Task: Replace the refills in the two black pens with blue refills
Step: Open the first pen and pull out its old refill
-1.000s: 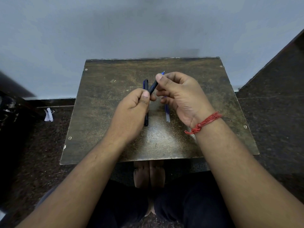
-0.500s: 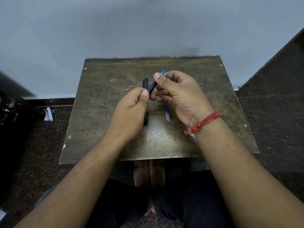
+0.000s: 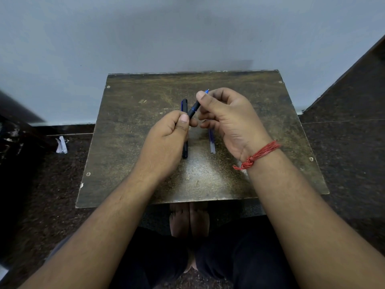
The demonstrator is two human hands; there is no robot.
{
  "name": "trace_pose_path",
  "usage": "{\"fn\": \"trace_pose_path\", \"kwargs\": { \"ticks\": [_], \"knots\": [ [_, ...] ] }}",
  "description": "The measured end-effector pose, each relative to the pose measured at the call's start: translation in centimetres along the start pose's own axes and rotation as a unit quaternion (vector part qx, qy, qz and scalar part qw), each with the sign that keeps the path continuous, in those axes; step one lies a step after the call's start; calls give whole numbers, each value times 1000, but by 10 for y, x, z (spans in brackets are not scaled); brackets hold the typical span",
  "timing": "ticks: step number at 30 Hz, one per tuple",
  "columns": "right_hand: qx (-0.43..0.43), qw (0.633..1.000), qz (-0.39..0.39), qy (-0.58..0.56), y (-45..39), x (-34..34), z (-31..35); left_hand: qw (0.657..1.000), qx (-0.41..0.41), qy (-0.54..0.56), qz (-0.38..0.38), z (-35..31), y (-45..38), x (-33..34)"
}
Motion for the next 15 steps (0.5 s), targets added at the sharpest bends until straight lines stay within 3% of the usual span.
{"fn": "trace_pose_path", "kwargs": {
  "ticks": [11,15],
  "knots": [
    [14,998,30,-51,1,2,4,1000,-2,2,3,1,0,0],
    [6,1000,-1,5,1,-1,1,1000,1,-3,3,1,0,0]
  ]
}}
Point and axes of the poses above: each hand's wrist, its own y-axis away from the middle knuckle, its own x-axis out of the palm, z = x × y, the point moved 8 cm from there along -y, towards the middle knuckle, and after that the axes turned 1 degree about y, right-handed, at the moved point
